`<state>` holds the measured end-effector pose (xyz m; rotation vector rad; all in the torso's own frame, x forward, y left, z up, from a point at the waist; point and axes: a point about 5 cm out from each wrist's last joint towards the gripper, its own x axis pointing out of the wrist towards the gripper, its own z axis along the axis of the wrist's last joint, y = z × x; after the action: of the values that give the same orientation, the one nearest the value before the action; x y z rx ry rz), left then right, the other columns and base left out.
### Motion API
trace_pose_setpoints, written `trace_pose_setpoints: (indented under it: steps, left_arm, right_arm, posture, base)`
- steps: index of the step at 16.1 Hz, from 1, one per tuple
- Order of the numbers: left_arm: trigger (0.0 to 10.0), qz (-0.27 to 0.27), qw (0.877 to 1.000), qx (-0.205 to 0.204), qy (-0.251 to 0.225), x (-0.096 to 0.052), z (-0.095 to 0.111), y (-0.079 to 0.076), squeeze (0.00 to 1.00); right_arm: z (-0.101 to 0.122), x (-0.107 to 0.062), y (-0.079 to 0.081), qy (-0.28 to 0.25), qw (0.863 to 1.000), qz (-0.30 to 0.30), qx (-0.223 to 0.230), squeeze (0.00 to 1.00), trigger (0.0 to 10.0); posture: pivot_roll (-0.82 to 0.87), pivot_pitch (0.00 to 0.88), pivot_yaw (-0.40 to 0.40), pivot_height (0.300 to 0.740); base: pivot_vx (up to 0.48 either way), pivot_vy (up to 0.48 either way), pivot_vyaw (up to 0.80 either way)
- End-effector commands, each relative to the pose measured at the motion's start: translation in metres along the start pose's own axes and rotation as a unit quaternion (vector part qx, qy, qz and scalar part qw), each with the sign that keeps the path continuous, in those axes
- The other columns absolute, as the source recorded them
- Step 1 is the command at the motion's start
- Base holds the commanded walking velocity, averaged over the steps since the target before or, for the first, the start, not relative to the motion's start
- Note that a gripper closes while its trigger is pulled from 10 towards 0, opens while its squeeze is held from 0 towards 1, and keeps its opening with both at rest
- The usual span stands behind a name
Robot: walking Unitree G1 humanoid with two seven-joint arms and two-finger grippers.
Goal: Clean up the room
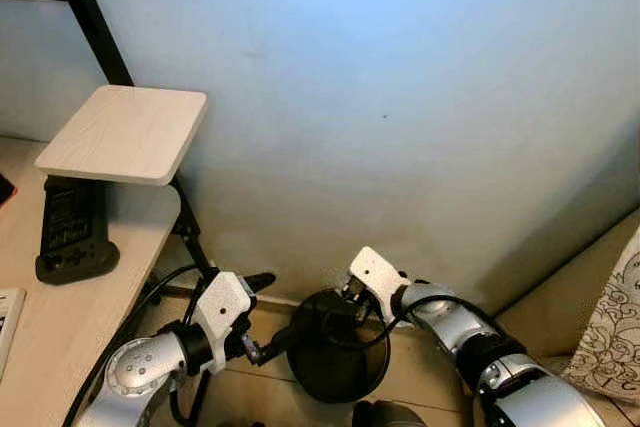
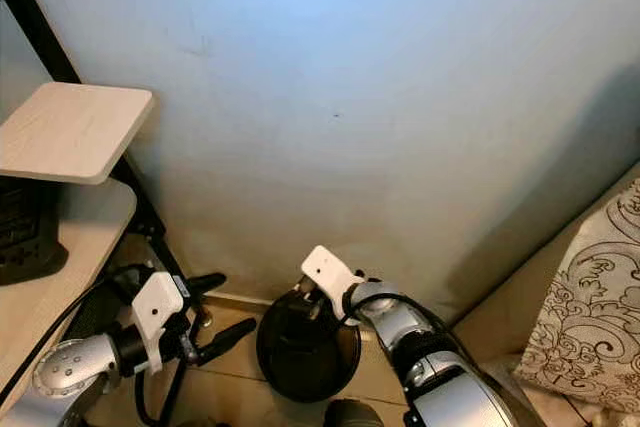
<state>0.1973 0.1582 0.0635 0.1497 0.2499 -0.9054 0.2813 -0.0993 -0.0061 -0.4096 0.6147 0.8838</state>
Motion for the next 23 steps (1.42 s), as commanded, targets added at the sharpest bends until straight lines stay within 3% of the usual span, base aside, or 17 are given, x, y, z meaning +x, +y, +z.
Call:
trace_pose_setpoints:
  steps: [1, 8, 13, 22, 23]
  left_arm:
    - [10.0, -0.005, 1.000, 0.004, 0.008, -0.003, 0.000, -0.001, 0.00]
    - [10.0, 0.025, 0.999, 0.018, 0.012, 0.004, 0.003, 0.017, 0.00]
    - [10.0, 0.000, 0.999, 0.037, 0.014, 0.010, 0.005, 0.018, 0.00]
    - [10.0, -0.006, 0.999, 0.032, 0.011, 0.013, 0.004, 0.017, 0.00]
    - [10.0, -0.008, 0.999, 0.035, 0.012, 0.014, 0.005, 0.017, 0.00]
  right_arm:
    - [0.002, -0.001, -0.005, -0.007, 1.000, -0.008, 0.001, 0.00, 10.0]
    - [-0.001, -0.009, -0.012, -0.023, 1.000, -0.018, 0.012, 0.00, 10.0]
    - [0.006, -0.009, -0.018, -0.031, 0.999, -0.026, 0.013, 0.00, 10.0]
    - [0.004, -0.008, -0.020, -0.010, 0.999, -0.050, 0.012, 0.00, 10.0]
    - [0.004, -0.007, -0.019, -0.010, 0.999, -0.048, 0.020, 0.85, 10.0]
  posture:
    - [-0.05, 0.093, -0.006, 0.740]
    - [-0.06, 0.071, 0.033, 0.740]
    - [-0.07, 0.056, 0.029, 0.740]
    - [-0.08, 0.059, 0.022, 0.740]
    - [-0.08, 0.059, 0.022, 0.740]
  base:
    - [0.000, 0.000, 0.00]
    - [0.000, 0.000, 0.00]
    - [0.000, 0.000, 0.00]
    - [0.000, 0.000, 0.00]
    - [0.000, 0.000, 0.00]
